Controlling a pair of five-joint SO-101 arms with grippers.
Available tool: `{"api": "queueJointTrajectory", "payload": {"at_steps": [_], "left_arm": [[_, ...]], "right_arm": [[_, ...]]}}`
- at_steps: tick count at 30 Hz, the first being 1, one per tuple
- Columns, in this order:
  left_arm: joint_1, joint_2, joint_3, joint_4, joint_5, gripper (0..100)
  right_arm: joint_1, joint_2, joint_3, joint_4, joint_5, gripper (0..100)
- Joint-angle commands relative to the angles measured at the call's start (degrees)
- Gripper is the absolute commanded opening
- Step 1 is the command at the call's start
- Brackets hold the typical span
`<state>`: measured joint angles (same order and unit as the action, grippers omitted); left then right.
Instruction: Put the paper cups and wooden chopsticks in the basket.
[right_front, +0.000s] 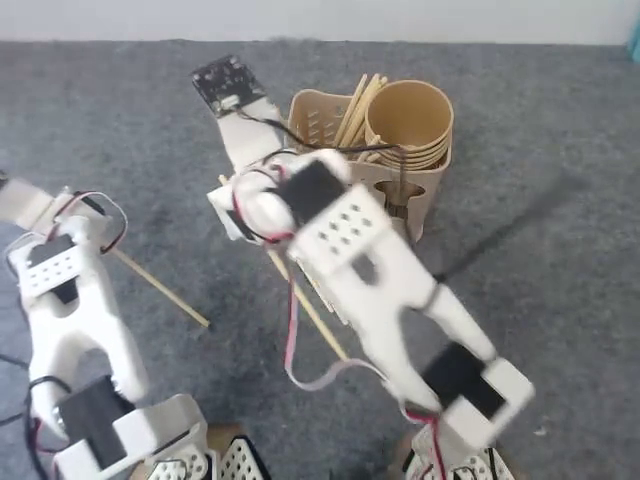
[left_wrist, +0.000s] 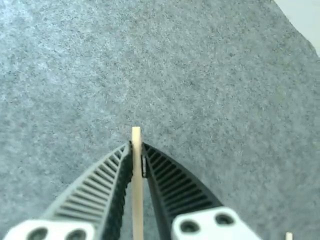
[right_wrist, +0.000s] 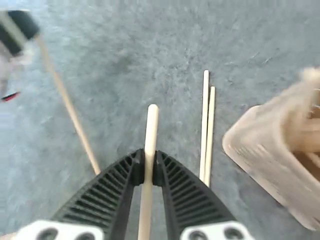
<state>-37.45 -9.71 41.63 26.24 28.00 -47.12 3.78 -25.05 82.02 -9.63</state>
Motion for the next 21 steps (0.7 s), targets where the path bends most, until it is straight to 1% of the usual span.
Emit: {"api": "queueJointTrajectory", "payload": {"at_steps": [1, 4, 7, 11, 13, 17, 21], "left_arm": [[1.5, -5.1, 1.6, -1.1, -2.6, 1], [2.5, -12.4, 7.7, -4.2, -2.8, 1], [4.0, -20.0, 12.9, -5.6, -2.8, 1], [5.3, -26.7, 17.4, -5.6, -3.4, 1], [6.0, -28.7, 18.8, -5.7, -5.5, 1], [6.5, -31.6, 20.7, -5.8, -6.2, 1], [6.5, -32.7, 21.6, -5.7, -6.4, 1]], "right_arm": [[0.3, -12.4, -1.5, 4.1, 2.1, 0.6], [0.7, -19.6, 2.9, 3.2, 4.9, 0.6], [4.8, -26.1, 9.6, -2.2, 6.7, 0.6], [9.7, -33.4, 19.5, -13.8, 7.0, 0.6], [10.9, -36.6, 24.7, -20.8, 7.1, 0.6], [11.6, -42.3, 34.0, -34.8, 7.1, 0.6], [11.6, -46.0, 39.2, -44.8, 6.9, 0.6]]}}
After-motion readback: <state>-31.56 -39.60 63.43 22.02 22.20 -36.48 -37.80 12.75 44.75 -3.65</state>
